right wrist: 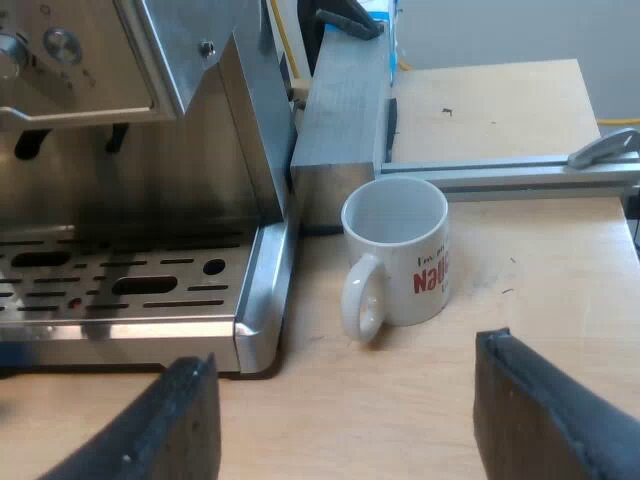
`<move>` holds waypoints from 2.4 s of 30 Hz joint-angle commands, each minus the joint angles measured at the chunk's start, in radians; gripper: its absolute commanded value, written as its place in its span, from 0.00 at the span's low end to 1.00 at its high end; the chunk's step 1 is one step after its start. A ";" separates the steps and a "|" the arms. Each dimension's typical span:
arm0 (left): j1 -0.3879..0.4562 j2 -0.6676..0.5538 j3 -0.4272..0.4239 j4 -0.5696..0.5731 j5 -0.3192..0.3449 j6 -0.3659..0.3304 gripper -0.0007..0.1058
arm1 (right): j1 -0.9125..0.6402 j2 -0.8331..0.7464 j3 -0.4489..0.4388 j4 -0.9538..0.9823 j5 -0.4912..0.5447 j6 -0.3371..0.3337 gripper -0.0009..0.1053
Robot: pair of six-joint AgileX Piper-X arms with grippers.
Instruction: Put the handle in the coffee machine
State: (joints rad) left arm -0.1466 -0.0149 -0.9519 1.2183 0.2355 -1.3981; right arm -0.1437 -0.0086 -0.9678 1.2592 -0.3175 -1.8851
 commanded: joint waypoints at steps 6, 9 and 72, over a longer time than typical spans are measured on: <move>0.014 -0.141 0.056 -0.040 -0.026 -0.023 0.55 | -0.003 -0.047 -0.009 0.002 -0.008 0.004 0.55; 0.014 -0.141 0.089 -0.107 -0.029 -0.091 0.55 | -0.003 -0.047 -0.009 0.002 -0.008 0.004 0.55; 0.013 -0.137 0.488 -0.299 -0.030 -0.149 0.55 | 0.010 -0.043 0.425 -0.194 0.007 0.004 0.55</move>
State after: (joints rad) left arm -0.1321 -0.0132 -0.4601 0.9339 0.2126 -1.5347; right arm -0.1360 -0.0067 -0.5359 1.0739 -0.3175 -1.8759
